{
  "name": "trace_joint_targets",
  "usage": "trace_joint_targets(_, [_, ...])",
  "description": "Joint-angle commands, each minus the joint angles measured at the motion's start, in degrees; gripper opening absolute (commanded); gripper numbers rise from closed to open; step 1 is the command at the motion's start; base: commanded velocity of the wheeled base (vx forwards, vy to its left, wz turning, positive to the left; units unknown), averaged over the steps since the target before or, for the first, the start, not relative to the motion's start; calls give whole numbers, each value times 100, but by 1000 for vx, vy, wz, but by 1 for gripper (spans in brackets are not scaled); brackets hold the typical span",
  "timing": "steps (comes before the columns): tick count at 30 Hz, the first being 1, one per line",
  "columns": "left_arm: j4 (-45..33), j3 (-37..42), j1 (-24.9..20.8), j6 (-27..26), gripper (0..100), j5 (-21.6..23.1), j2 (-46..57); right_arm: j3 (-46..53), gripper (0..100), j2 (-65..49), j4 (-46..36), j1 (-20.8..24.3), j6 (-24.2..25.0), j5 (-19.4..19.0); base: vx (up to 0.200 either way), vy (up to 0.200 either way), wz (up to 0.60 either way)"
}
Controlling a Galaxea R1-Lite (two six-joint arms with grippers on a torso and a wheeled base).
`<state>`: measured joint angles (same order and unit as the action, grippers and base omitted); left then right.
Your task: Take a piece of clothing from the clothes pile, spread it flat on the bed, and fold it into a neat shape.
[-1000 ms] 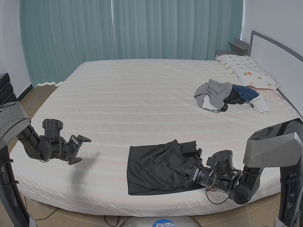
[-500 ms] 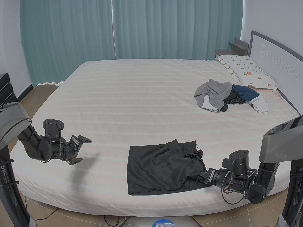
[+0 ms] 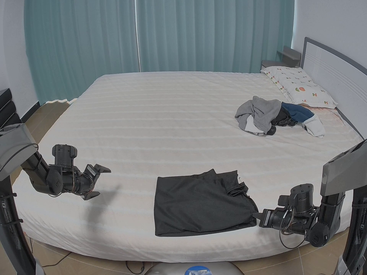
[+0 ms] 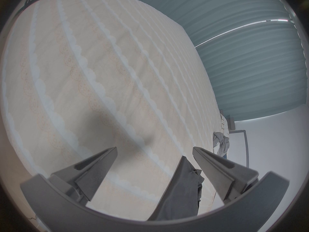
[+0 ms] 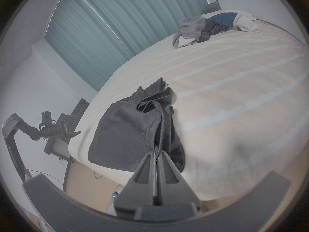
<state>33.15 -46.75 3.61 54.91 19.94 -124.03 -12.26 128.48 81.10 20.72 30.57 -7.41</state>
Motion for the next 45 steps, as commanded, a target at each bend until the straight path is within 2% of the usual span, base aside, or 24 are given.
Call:
trace_joint_targets(1, [8,-1,0,3,100,1,-7,-39,0,494,257,-156,-201,-6,0,0,0])
trace_joint_targets(5, [-1,-1,0,3,100,1,-7,13,0,723,556,-235,-482,3,0,0,0])
trace_joint_targets(6, [8,-1,0,3,100,1,-7,31,100,740,626,-279,-561,3,0,0,0])
trace_joint_targets(10, [-1,-1,0,3,100,1,-7,22,100,626,863,-482,-676,-15,0,0,0])
trace_joint_targets(15, [-1,-1,0,3,100,1,-7,-215,100,46,863,-605,-535,-50,0,0,0])
trace_joint_targets(23, [-1,-9,0,11,100,-17,1,-980,100,-24,749,-350,-324,-41,0,0,0])
trace_joint_targets(26, [8,-18,8,64,100,-61,1,-1516,100,-77,186,-174,63,-50,0,0,0])
trace_joint_targets(30, [8,-27,8,64,100,-114,-7,-2113,100,-42,-569,134,827,-41,0,0,0])
trace_joint_targets(36, [8,-18,0,11,100,-122,-51,-2808,100,213,-1677,556,1434,-32,0,0,0])
trace_joint_targets(45, [8,-27,-36,3,100,-193,-69,-3432,100,538,-2503,529,1416,3,0,0,0])
